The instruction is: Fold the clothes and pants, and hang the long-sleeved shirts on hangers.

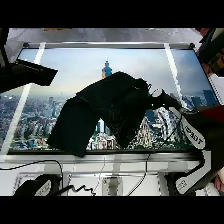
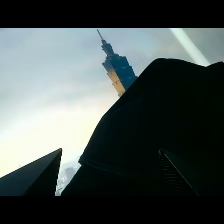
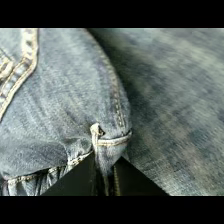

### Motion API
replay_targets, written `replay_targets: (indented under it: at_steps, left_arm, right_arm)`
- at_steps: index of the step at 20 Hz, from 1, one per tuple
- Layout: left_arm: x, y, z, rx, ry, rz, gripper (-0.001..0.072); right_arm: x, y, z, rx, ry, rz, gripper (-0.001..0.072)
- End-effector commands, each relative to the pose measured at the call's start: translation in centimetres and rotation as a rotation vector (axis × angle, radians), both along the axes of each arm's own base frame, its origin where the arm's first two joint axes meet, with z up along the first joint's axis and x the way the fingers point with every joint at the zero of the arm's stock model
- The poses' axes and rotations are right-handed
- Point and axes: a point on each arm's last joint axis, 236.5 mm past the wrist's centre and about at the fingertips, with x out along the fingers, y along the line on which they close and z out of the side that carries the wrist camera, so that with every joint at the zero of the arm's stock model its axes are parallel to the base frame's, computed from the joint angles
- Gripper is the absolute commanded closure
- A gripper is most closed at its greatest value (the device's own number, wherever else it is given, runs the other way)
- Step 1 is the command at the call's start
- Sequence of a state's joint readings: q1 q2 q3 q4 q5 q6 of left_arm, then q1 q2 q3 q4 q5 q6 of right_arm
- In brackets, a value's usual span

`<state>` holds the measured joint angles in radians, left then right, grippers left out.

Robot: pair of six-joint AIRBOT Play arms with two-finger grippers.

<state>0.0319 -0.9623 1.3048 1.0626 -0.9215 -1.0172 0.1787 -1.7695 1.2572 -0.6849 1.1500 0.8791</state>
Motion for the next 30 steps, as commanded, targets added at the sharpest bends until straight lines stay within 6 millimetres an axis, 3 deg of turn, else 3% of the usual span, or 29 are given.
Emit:
replay_targets:
  at_steps: [1, 3, 6, 8, 10, 11, 12, 16, 18, 21, 23, 27, 30]
  left_arm:
    - [-0.1, 0.1, 0.1, -0.015, 0.005, 0.011, 0.0021]
    - [-0.3, 0.2, 0.1, -0.062, 0.035, 0.046, 0.0020]
    - [-1.8, 0.6, -1.7, -0.117, 0.160, 0.081, 0.0021]
    - [-3.6, 1.8, -4.7, -0.095, 0.311, 0.123, 0.0021]
    - [-6.3, 3.1, -9.3, -0.067, 0.508, 0.182, 0.0022]
    - [-7.9, 3.2, -11.7, -0.059, 0.610, 0.192, 0.0050]
    - [-9.8, 3.0, -14.3, -0.054, 0.721, 0.185, 0.0131]
    - [-17.4, 1.6, -22.7, -0.076, 1.096, 0.166, 0.0147]
    - [-20.4, 1.2, -25.2, -0.088, 1.222, 0.167, 0.0145]
    - [-23.5, -0.2, -27.6, -0.149, 1.351, 0.166, 0.0003]
    - [-25.8, -0.4, -29.3, -0.151, 1.431, 0.172, 0.0004]
    - [-28.3, -2.2, -32.0, -0.234, 1.502, 0.171, 0.0008]
    - [-27.7, -3.6, -34.2, -0.326, 1.454, 0.216, 0.0008]
  right_arm:
    - [1.5, 0.0, 3.2, 0.018, -0.109, 0.026, 0.0667]
    - [3.3, -1.7, 7.4, 0.024, -0.212, -0.015, 0.0679]
    - [4.6, -7.4, 13.8, -0.060, -0.395, -0.082, 0.0679]
    - [3.6, -11.5, 16.9, -0.161, -0.481, -0.091, 0.0679]
    - [2.4, -14.8, 19.9, -0.259, -0.563, -0.106, 0.0679]
    - [2.0, -15.5, 21.1, -0.283, -0.595, -0.115, 0.0679]
    - [1.6, -15.7, 22.2, -0.290, -0.623, -0.119, 0.0679]
    - [1.0, -14.5, 23.0, -0.277, -0.645, -0.098, 0.0679]
    - [0.9, -13.8, 23.0, -0.270, -0.647, -0.081, 0.0679]
    - [0.6, -12.8, 23.0, -0.262, -0.651, -0.056, 0.0679]
    - [0.5, -12.4, 23.0, -0.258, -0.652, -0.045, 0.0679]
    - [0.5, -12.2, 23.0, -0.255, -0.652, -0.042, 0.0679]
    - [0.5, -12.2, 23.0, -0.255, -0.652, -0.042, 0.0679]
